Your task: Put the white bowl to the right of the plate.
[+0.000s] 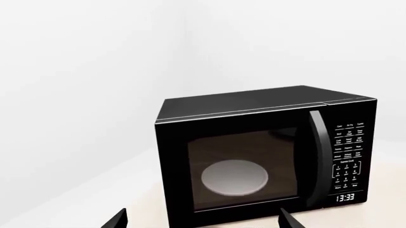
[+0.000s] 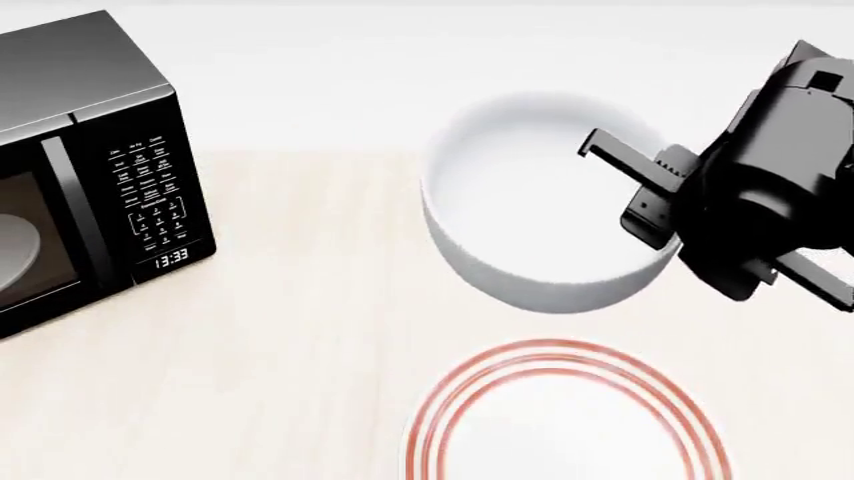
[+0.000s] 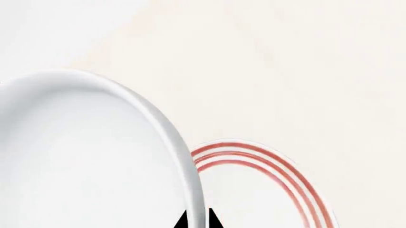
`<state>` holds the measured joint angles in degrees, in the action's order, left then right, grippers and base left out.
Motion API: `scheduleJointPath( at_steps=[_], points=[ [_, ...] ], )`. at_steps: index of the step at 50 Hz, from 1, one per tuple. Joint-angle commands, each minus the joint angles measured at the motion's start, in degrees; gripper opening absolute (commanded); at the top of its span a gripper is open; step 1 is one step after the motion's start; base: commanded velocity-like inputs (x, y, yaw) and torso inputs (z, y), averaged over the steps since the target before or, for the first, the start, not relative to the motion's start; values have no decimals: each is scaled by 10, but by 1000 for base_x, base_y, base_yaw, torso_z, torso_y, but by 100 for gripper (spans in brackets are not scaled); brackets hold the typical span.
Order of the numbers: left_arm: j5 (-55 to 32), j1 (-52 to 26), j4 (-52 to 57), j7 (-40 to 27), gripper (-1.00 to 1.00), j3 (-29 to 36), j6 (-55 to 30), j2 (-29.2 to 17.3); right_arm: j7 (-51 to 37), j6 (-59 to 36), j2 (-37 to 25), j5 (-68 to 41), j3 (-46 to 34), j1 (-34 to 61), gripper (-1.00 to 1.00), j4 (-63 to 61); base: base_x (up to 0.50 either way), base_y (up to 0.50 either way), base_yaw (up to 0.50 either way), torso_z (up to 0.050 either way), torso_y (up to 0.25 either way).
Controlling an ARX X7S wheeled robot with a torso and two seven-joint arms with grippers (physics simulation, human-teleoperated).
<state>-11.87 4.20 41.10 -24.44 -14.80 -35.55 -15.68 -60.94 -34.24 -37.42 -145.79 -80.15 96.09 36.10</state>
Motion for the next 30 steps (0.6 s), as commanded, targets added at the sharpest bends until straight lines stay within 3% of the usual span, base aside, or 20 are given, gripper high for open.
scheduleJointPath(
  at_steps=[1, 30],
  points=[
    [6, -7, -8, -6, 100, 12, -3, -3, 5, -15, -35, 4, 5, 13, -100, 55, 0, 0, 0, 0, 0],
    [15, -28, -36, -15, 100, 41, -13, -10, -46, 27, -189, -7, 29, 14, -100, -29, 0, 0, 0, 0, 1]
  ],
)
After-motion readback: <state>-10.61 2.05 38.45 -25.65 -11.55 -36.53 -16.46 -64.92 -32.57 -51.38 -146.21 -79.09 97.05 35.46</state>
